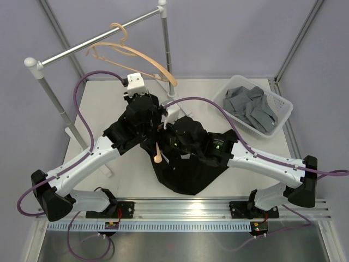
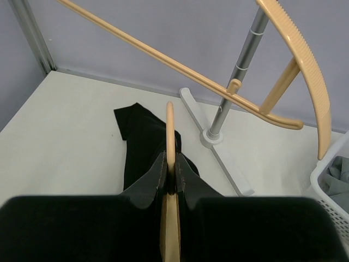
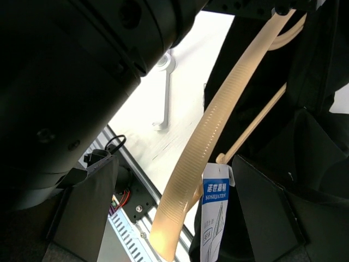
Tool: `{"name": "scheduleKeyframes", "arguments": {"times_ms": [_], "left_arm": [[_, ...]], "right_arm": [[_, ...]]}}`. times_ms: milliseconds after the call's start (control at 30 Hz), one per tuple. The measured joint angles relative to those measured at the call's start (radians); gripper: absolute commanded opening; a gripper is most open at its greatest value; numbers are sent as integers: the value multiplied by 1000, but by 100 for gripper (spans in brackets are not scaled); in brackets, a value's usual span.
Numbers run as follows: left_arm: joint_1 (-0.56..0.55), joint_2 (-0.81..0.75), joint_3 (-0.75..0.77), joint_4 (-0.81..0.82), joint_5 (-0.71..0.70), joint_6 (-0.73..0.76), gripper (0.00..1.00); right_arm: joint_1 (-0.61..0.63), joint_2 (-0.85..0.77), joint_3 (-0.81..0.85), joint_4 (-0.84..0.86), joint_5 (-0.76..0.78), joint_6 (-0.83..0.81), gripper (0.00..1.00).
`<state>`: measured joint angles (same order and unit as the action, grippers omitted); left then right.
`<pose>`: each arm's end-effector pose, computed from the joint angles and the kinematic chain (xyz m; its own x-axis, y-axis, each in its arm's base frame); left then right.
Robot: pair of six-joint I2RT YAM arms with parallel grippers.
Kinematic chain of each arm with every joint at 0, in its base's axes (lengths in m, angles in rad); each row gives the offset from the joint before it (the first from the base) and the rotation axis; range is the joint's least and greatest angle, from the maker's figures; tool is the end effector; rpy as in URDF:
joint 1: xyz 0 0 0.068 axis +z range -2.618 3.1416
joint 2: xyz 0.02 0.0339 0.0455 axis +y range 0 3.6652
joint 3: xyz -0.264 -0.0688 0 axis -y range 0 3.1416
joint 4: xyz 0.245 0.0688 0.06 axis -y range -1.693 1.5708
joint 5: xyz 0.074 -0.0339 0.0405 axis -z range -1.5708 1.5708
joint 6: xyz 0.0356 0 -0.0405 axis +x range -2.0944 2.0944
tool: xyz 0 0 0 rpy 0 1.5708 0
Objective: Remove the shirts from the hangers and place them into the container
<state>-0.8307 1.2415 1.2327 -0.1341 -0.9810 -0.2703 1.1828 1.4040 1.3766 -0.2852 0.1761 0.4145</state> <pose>0.2059 -0.1816 0.4078 -0.0541 -0.1610 -0.9855 -0.1644 0.9749 -0.1502 0.1293 0.2999 0.3936 -0.4481 -0.0484 -0.8927 -0.7296 0.5968 0.3339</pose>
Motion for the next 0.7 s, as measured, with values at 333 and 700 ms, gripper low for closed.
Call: {"name": "scheduleKeyframes", "arguments": {"times_ms": [333, 700], "left_arm": [[12, 0, 0, -1, -8, 0, 0], [16, 0, 0, -2, -27, 4, 0]], "right_arm": [[20, 17, 12, 3, 61, 2, 72], [22, -10, -101, 99, 103, 27, 70]]}}
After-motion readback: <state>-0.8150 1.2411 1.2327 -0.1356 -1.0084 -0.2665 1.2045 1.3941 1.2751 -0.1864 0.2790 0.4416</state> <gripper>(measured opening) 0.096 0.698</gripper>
